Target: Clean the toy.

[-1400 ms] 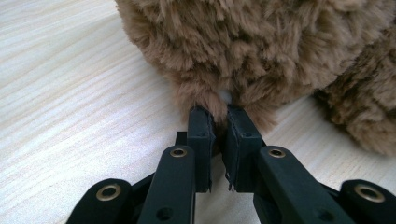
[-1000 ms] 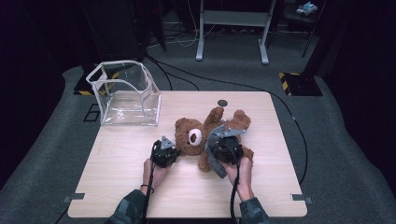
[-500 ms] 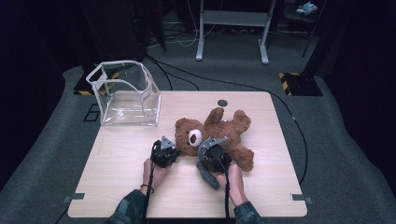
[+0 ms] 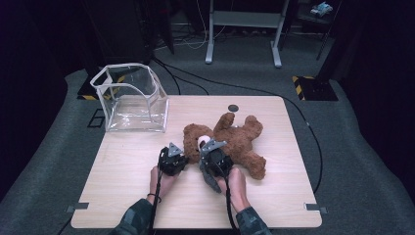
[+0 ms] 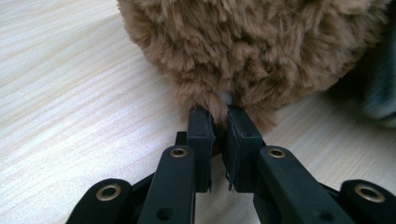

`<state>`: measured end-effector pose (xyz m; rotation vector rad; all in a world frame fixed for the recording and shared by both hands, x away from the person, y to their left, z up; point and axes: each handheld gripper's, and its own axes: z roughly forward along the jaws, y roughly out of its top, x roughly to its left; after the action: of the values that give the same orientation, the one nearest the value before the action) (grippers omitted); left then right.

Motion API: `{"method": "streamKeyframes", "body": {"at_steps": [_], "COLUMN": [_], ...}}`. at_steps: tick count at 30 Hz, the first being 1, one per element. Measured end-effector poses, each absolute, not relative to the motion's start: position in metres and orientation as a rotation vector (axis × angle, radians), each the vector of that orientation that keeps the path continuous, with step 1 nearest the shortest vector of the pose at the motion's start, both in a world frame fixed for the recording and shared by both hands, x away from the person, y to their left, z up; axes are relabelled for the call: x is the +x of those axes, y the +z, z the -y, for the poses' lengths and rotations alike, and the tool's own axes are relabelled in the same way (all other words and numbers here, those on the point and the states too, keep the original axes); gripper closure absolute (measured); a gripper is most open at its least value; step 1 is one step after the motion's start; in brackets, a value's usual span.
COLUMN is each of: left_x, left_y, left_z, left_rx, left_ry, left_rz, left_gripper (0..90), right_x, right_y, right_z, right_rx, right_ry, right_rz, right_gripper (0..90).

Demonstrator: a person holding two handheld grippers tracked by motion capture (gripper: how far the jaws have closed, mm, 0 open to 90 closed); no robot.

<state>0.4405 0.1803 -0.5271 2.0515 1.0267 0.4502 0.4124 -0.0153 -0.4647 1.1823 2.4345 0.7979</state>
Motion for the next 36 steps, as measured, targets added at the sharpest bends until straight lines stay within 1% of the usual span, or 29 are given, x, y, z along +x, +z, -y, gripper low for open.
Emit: {"method": "streamKeyframes", "body": {"at_steps": [3, 10, 13, 17, 22, 25, 27, 31, 33, 36], "left_x": [0.441, 0.441, 0.441, 0.441, 0.441, 0.441, 0.441, 0.441, 0.441, 0.441], "left_y": [-0.527, -0.527, -0.527, -0.527, -0.527, -0.527, -0.527, -0.528, -0.528, -0.527], "left_z": [-0.180, -0.180, -0.180, -0.180, -0.181, -0.181, -0.181, -0.180, -0.180, -0.181], "left_rx": [2.052, 2.051, 2.051, 2.050, 2.055, 2.057, 2.057, 2.044, 2.041, 2.054], "left_ry": [0.448, 0.453, 0.455, 0.456, 0.452, 0.455, 0.452, 0.449, 0.449, 0.451], "left_rz": [-1.028, -1.028, -1.026, -1.026, -1.023, -1.022, -1.024, -1.029, -1.033, -1.025], "left_gripper": [81.0, 81.0, 81.1, 81.0, 81.0, 81.1, 81.0, 81.1, 81.1, 81.1], "right_x": [0.411, 0.403, 0.399, 0.396, 0.404, 0.413, 0.417, 0.420, 0.418, 0.415], "right_y": [-0.475, -0.474, -0.473, -0.468, -0.465, -0.471, -0.476, -0.479, -0.477, -0.477], "right_z": [0.023, 0.062, 0.071, 0.062, 0.030, 0.008, 0.002, 0.009, 0.019, 0.035], "right_rx": [1.184, 1.253, 1.269, 1.198, 1.109, 1.053, 1.066, 1.143, 1.178, 1.228], "right_ry": [0.706, 0.570, 0.575, 0.702, 0.887, 0.872, 0.848, 0.778, 0.702, 0.685], "right_rz": [-2.422, -2.353, -2.335, -2.361, -2.423, -2.450, -2.455, -2.410, -2.363, -2.326], "right_gripper": [72.6, 73.0, 73.0, 72.8, 72.6, 72.1, 72.0, 72.2, 72.4, 72.6]}}
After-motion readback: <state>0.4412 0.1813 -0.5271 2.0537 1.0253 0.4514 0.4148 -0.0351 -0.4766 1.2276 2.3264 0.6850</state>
